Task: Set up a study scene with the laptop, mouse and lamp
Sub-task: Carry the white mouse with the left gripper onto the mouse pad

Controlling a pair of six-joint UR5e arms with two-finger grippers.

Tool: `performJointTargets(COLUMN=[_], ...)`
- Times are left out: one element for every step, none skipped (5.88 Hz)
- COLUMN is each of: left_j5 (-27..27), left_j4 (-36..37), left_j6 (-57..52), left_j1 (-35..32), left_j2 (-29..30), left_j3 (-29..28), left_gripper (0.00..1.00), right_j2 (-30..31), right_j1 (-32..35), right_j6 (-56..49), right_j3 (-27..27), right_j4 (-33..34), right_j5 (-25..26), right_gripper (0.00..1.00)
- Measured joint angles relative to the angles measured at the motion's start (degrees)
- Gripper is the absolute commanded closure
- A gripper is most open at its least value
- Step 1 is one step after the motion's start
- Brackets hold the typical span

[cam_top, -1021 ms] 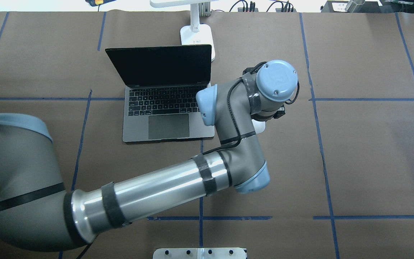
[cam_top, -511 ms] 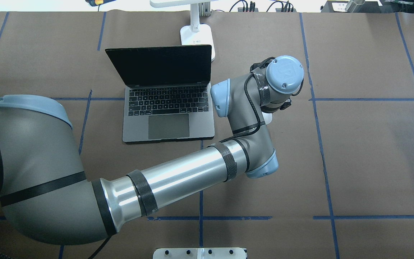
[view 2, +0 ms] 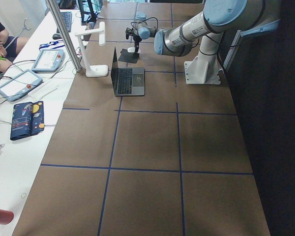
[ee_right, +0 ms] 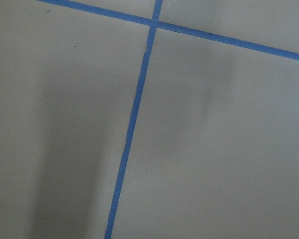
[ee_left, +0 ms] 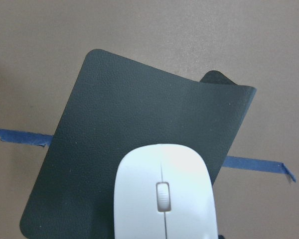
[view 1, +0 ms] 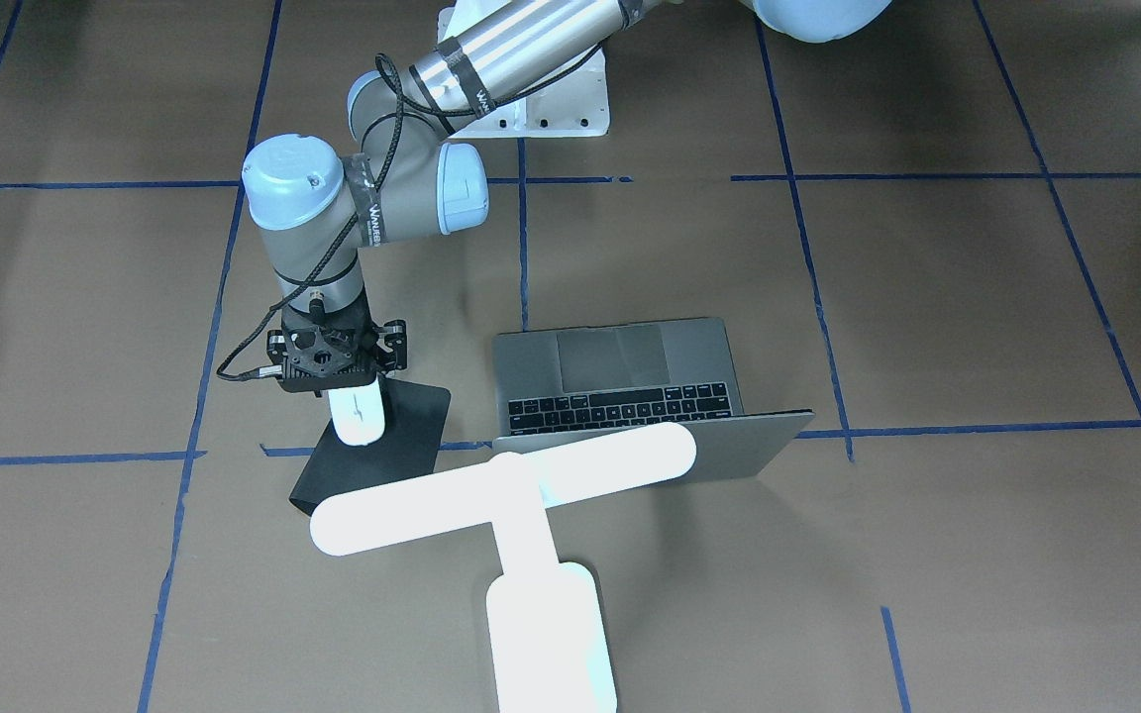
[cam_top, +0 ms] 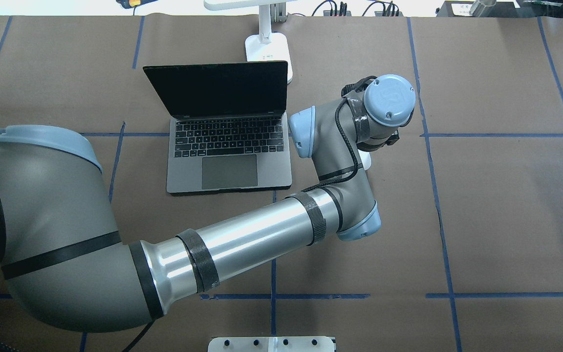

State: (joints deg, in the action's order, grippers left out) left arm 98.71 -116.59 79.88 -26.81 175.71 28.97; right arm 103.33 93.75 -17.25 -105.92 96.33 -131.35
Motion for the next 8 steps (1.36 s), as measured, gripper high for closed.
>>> performJointTargets(left_j5=[0.6,1.8,4.2,6.4,7.2,7.5,7.6,7.6], left_j4=[0.1,0.4,1.4,4.2,8.3,12.7,18.6,24.5], left_j6=[-0.2,-0.4,-0.7,-1.1,-2.1,-4.1,-7.6,-12.1], left_j1=[0.0,-0.2,-0.7,-1.0,-1.2,-1.2,-1.3,-1.4], left_j2=[0.5,1.0,1.3,0.9,-1.4,-7.0,-15.5,-24.9], left_j3=[0.1,0.7,2.5,5.6,11.6,21.5,35.2,49.5], left_gripper=[0.00,0.00,0.00,0.00,0.00,0.00,0.00,0.00], right_j2=[0.0,-0.1,-0.1,-0.2,-0.2,-0.2,-0.2,-0.2], right_j1=[0.0,0.0,-0.1,-0.1,0.0,0.0,0.0,0.0], right_j6=[0.0,-0.1,0.0,0.0,0.3,1.8,4.6,6.8], right_j3=[-0.1,-0.1,-0.1,-0.2,-0.3,-0.3,-0.3,-0.3], right_j4=[0.0,-0.1,0.0,-0.1,0.0,0.0,0.0,0.0], right_j5=[0.0,0.0,0.0,0.0,0.0,-0.6,-1.6,-2.1], right_gripper=[0.00,0.00,0.00,0.00,0.00,0.00,0.00,0.00])
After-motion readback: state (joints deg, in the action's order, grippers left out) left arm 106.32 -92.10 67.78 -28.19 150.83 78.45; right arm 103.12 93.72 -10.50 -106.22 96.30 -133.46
